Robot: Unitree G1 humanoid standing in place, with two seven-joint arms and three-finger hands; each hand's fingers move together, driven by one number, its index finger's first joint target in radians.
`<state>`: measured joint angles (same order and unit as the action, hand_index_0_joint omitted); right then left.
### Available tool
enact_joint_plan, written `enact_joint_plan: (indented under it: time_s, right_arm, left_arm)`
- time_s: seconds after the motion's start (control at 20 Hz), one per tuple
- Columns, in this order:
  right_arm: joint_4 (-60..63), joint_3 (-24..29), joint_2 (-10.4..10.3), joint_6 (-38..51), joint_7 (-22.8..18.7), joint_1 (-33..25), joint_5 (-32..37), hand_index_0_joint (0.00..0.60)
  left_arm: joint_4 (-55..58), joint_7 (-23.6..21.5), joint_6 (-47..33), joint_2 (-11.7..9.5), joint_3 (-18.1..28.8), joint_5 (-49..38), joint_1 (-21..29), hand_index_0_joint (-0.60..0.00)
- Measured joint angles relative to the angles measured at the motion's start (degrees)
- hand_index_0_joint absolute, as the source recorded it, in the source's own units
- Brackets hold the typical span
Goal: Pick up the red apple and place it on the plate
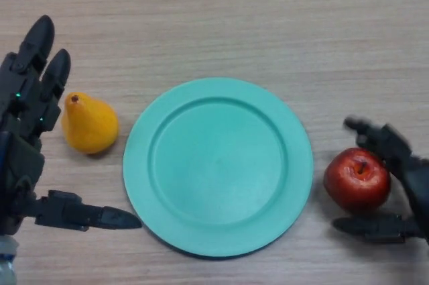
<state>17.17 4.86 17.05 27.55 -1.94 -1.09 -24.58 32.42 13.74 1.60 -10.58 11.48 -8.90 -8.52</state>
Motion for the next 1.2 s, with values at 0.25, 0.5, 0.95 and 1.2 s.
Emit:
enact_joint_plan:
  time_s: [0.25,0.5,0.95,1.2]
  right_arm:
    - [-9.3,-0.5,0.1,-9.1,4.7,1.8,-0.1,0.6]
    - [-30.9,-7.8,-5.0,-27.3,7.4,-0.1,9.3,0.6]
    - [-19.5,-26.9,-6.2,-36.5,-4.5,-6.6,4.4,0.6]
    - [-17.3,-29.8,-6.2,-36.5,-5.2,-7.3,2.2,0.1]
  left_arm:
    - [-0.6,-1.3,-0.2,0.0,0.1,0.0,-0.8,0.0]
    - [-0.6,-1.3,-0.5,0.1,0.2,0.0,-1.7,0.0]
    - [-0.5,-1.2,-1.7,0.6,1.7,-0.9,-3.5,0.0]
    - [-0.4,-1.2,-2.3,0.7,2.6,-3.6,-4.1,0.0]
